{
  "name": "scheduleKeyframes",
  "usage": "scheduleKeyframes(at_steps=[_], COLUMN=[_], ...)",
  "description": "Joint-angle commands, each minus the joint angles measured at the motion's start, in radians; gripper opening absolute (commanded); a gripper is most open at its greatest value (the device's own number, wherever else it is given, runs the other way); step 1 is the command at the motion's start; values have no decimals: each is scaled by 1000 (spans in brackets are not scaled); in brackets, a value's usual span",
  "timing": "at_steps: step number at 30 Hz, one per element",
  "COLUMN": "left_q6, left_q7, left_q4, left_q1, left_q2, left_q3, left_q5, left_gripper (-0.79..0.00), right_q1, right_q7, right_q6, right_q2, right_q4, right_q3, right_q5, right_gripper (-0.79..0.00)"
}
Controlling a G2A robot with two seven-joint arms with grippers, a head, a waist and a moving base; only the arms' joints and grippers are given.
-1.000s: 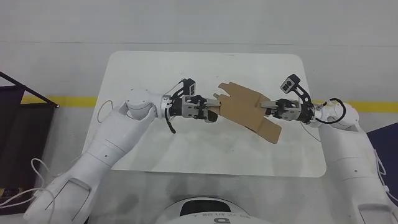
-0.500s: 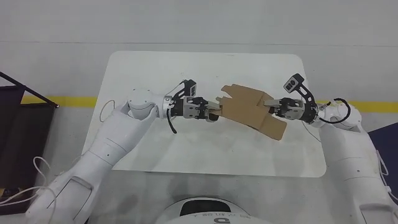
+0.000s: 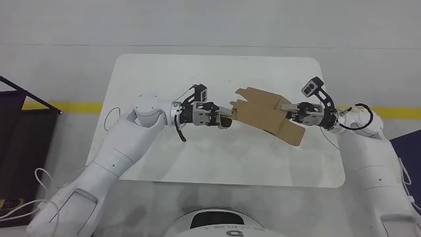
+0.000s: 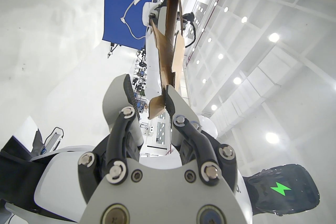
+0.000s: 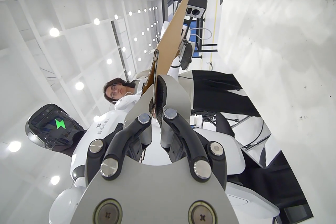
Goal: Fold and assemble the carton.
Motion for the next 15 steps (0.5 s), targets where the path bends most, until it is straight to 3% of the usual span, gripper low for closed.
scheduleKeyframes(at_steps=[1, 15], left_q6=[-1, -15], left_q7=[-3, -16], left_q4=[5, 22], left_q1=[-5, -13], left_q2=[-3, -17], left_q3=[5, 25], left_q5=[-5, -10], left_gripper=[-536, -465], right_q1=[-2, -32], right_q7=[-2, -21], right_q6=[-2, -21], right_q2=[1, 9], right_q4=[-3, -39], right_q3=[0, 13], right_q5=[-1, 2], right_gripper=[-785, -785])
